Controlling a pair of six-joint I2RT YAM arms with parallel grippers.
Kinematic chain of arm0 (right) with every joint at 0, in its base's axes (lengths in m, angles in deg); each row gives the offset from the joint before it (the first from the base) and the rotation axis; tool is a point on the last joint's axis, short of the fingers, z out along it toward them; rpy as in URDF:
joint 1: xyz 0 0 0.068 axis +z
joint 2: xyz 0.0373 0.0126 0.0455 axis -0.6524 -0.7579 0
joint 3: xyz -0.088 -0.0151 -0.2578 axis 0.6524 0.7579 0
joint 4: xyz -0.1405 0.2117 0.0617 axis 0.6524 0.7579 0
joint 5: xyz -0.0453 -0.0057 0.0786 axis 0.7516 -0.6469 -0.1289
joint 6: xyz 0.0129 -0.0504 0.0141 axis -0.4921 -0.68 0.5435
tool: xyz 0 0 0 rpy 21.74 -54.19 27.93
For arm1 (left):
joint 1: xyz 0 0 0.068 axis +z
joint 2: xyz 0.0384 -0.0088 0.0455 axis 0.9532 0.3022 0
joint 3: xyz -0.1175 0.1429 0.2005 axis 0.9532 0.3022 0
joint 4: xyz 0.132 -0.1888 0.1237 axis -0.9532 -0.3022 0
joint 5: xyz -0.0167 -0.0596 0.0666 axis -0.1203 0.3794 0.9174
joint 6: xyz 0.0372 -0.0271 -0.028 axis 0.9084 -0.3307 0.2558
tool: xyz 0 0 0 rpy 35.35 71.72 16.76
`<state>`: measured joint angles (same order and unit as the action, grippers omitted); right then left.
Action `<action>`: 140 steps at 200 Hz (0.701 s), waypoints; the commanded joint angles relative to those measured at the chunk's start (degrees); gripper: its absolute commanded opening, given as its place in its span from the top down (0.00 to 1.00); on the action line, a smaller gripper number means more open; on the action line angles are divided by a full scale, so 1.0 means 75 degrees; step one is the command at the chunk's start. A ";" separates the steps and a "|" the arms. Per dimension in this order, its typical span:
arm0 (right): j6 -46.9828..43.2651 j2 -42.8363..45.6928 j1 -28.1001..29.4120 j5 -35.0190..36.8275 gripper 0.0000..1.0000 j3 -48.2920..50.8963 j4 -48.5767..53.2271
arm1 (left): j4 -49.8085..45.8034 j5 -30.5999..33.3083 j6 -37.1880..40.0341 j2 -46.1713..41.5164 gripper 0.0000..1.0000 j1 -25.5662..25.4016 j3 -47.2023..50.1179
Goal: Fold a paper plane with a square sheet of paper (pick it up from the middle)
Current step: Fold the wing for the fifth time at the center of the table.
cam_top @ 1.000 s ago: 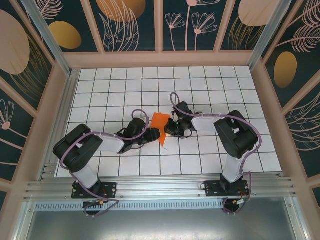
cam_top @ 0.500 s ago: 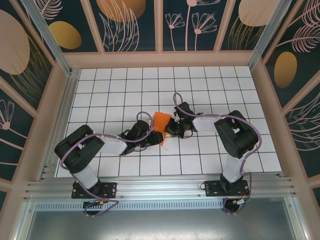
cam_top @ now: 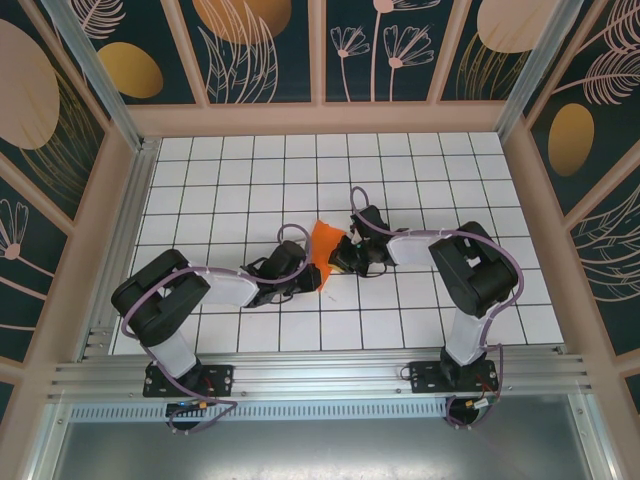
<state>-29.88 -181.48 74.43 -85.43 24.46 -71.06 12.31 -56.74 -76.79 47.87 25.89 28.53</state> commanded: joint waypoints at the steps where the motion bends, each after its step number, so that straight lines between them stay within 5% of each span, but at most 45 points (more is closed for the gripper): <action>1: -0.0023 0.0402 -0.0131 -0.0185 0.90 0.0201 0.0047 | -0.0588 0.0378 0.0797 0.0072 0.93 -0.0041 -0.0285; 50: -0.0361 0.1455 -0.0276 0.0161 0.80 0.0227 0.0079 | -0.1304 0.0513 0.2359 0.0372 0.93 -0.0033 -0.0684; 95: -0.0135 0.1179 -0.0716 0.0018 0.79 -0.0054 0.0175 | -0.1775 0.0524 0.3642 0.0358 0.93 -0.0042 -0.0963; 140: -0.0245 0.0453 -0.0599 0.0002 0.90 -0.0508 0.0715 | -0.2057 0.0577 0.4390 0.0363 0.93 -0.0037 -0.1170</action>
<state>-31.14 -174.75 69.38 -85.21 22.76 -68.98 0.95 -53.77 -49.74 49.38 25.78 21.34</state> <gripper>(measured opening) 0.129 0.069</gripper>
